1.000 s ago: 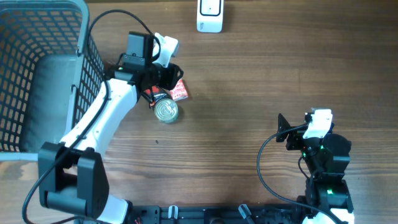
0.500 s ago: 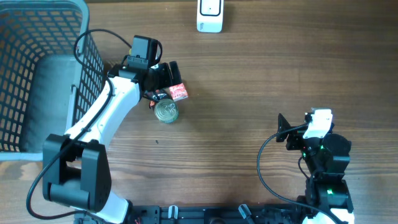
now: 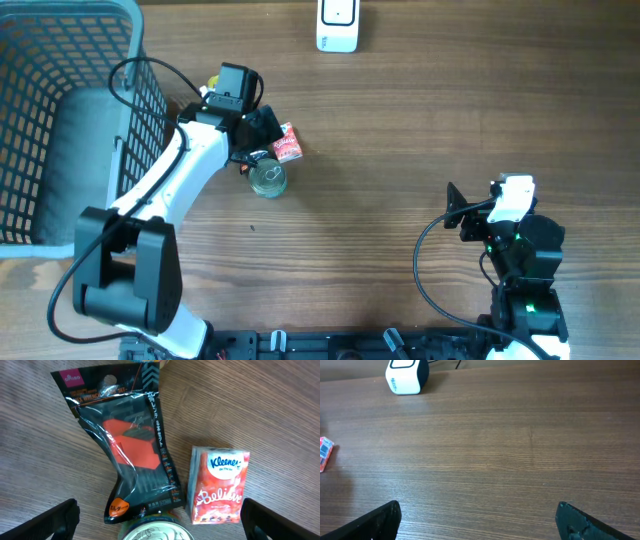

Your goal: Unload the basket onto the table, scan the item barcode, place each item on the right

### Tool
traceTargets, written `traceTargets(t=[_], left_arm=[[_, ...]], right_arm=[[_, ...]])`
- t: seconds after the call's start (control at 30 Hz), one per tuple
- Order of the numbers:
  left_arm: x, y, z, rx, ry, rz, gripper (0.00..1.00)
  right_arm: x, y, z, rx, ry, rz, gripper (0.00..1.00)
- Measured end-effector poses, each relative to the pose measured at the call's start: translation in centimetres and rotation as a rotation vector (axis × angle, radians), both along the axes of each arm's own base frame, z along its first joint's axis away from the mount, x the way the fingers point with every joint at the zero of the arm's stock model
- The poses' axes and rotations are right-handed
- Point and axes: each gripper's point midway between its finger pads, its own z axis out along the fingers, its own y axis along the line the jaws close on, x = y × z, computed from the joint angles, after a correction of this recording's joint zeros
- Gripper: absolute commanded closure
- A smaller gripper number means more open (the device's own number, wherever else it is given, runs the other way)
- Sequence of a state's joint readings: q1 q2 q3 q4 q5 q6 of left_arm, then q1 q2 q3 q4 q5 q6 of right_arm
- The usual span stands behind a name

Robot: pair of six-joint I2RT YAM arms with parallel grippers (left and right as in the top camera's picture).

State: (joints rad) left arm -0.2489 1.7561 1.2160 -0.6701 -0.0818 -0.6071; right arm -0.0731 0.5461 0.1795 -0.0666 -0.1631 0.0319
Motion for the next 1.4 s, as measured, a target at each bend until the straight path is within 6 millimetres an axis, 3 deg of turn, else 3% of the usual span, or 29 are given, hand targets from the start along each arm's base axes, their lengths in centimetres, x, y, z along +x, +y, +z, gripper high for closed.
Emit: traceTargets(t=[0.53, 0.83, 1.17, 1.3, 1.33, 1.4], left_arm=[[-0.2, 1.4, -0.3, 0.060, 0.006, 0.070, 0.00], [-0.4, 1.4, -4.5, 0.057, 0.093, 0.148, 0.00], [1.0, 1.1, -4.9, 0.030, 0.045, 0.178, 0.00], [0.9, 1.1, -6.4, 0.033, 0.071, 0.198, 0.00], [0.8, 1.2, -6.7, 0.044, 0.077, 0.201, 0.01], [0.9, 1.2, -6.6, 0.044, 0.074, 0.203, 0.18]], right_arm=[[0.0, 0.0, 0.0, 0.000, 0.000, 0.000, 0.00], [0.0, 0.0, 0.0, 0.000, 0.000, 0.000, 0.00], [0.0, 0.0, 0.0, 0.000, 0.000, 0.000, 0.00], [0.0, 0.0, 0.0, 0.000, 0.000, 0.000, 0.00], [0.0, 0.0, 0.0, 0.000, 0.000, 0.000, 0.00], [0.0, 0.0, 0.0, 0.000, 0.000, 0.000, 0.00]])
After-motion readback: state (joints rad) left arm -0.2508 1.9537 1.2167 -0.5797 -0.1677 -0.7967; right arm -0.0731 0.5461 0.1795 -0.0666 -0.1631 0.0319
